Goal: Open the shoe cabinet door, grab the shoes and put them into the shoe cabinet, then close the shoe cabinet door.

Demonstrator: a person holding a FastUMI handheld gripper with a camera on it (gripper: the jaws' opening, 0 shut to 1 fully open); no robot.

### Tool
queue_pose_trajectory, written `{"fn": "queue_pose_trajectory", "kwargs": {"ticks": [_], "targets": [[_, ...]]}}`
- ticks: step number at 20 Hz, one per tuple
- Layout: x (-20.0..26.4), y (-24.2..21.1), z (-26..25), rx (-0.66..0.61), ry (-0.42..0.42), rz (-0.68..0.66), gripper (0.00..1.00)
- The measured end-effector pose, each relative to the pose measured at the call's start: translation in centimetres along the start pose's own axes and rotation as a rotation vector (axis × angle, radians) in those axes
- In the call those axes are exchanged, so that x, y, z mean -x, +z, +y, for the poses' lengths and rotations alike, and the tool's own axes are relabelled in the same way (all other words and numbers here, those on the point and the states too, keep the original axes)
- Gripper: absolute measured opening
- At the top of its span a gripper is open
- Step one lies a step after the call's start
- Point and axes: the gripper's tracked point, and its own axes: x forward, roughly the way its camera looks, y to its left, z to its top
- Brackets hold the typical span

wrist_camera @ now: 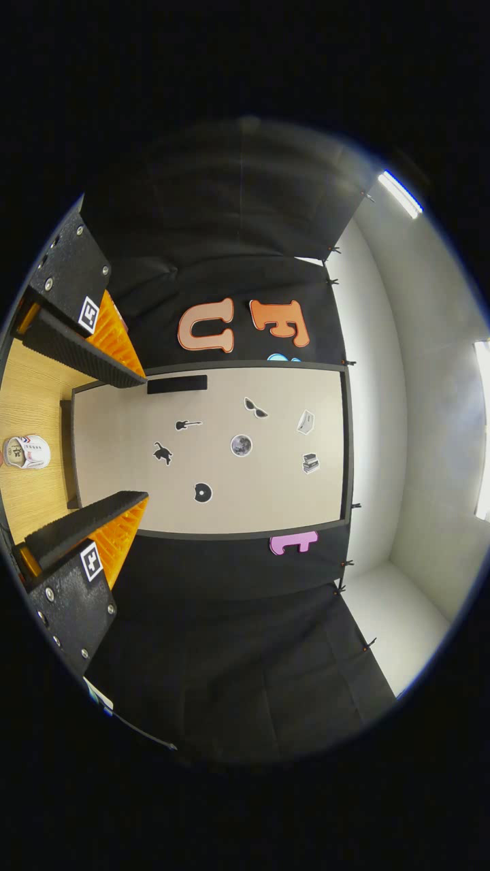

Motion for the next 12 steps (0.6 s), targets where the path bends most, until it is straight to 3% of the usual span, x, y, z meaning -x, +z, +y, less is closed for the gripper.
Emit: {"fn": "queue_pose_trajectory", "kwargs": {"ticks": [12], "targets": [[-7.3, -2.4, 5.6, 0.008, 0.09, 0.06, 0.95]]}}
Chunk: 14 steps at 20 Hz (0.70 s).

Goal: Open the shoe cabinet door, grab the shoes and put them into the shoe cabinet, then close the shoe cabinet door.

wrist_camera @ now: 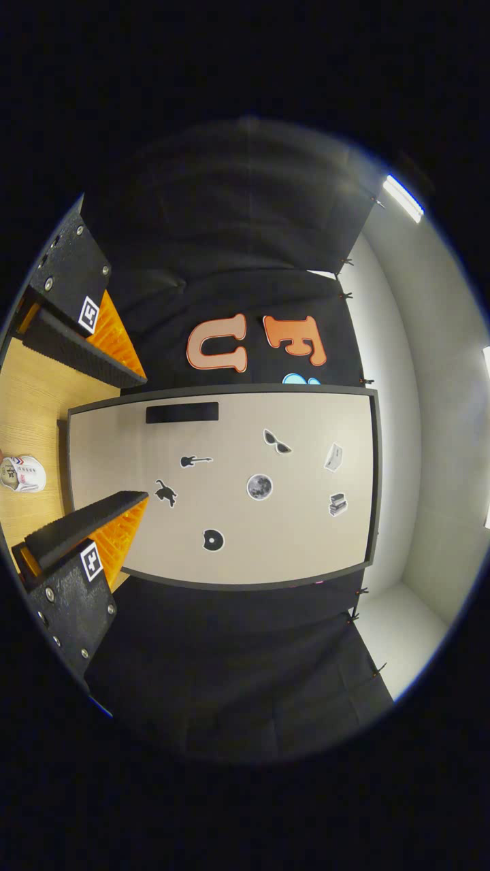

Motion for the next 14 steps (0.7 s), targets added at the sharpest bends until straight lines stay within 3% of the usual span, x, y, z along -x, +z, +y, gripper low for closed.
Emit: {"fn": "queue_pose_trajectory", "kwargs": {"ticks": [8, 14], "targets": [[-9.5, -2.1, 3.8, -0.01, 0.041, 0.058, 0.95], [-15.7, -2.5, 4.7, 0.018, 0.006, 0.061, 0.95]]}}
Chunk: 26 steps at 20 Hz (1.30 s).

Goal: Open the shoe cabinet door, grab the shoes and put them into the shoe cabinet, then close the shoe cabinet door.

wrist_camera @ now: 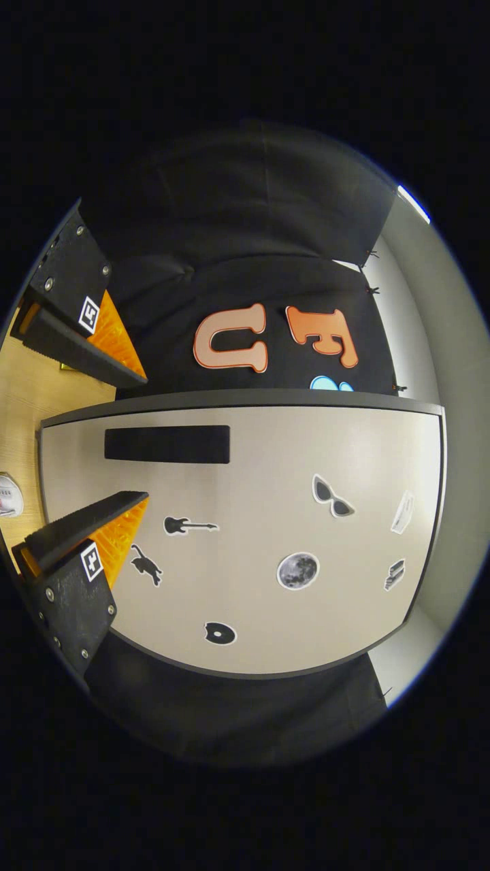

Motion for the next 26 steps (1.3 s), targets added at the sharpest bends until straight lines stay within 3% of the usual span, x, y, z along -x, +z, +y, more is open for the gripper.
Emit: {"fn": "queue_pose_trajectory", "kwargs": {"ticks": [5, 7, 11, 14, 21, 26], "targets": [[-2.5, 0.0, -0.1, 0.009, -0.024, -0.002, 0.93], [-3.1, 0.0, -0.2, 0.014, -0.038, 0.001, 0.86], [-3.6, -0.2, -0.7, 0.017, -0.061, 0.006, 0.64], [-3.7, -0.1, -0.2, -0.003, -0.038, -0.005, 0.39], [-2.6, -0.2, -0.3, -0.023, -0.001, -0.005, 0.34], [0.7, -0.6, -1.0, -0.059, 0.038, 0.0, 0.32]]}}
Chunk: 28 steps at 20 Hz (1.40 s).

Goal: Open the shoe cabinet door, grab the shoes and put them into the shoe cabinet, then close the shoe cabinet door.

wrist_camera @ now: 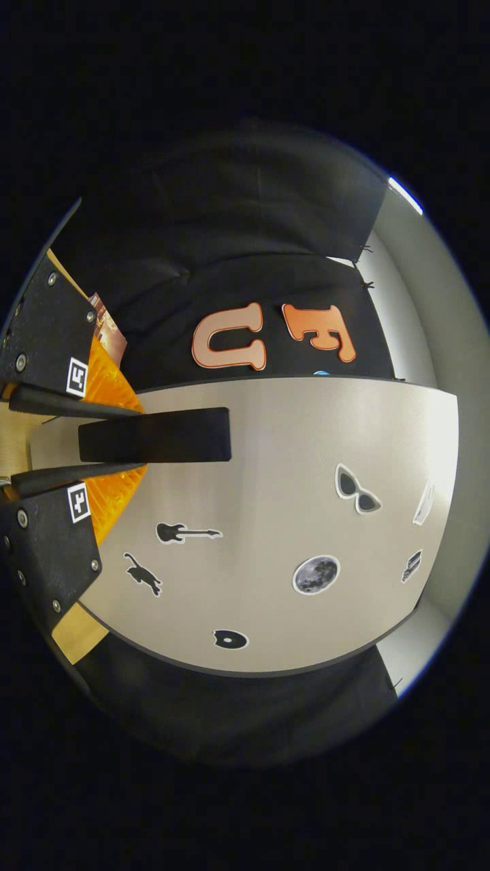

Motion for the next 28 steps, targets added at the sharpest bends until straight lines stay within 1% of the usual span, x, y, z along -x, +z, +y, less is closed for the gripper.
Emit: {"fn": "queue_pose_trajectory", "kwargs": {"ticks": [8, 15, 19, 20, 23, 25, 28], "targets": [[5.3, -0.1, -1.9, -0.015, 0.044, -0.015, 0.32], [7.9, -0.2, -4.3, -0.037, 0.078, -0.016, 0.32], [9.7, -0.4, -6.0, -0.044, 0.069, -0.027, 0.32], [10.3, -0.3, -6.5, -0.046, 0.066, -0.028, 0.3], [11.2, -0.3, -7.6, -0.042, 0.054, -0.039, 0.28], [11.9, -0.3, -8.6, -0.038, 0.034, -0.041, 0.26], [13.7, -0.4, -10.6, -0.042, 0.002, -0.045, 0.27]]}}
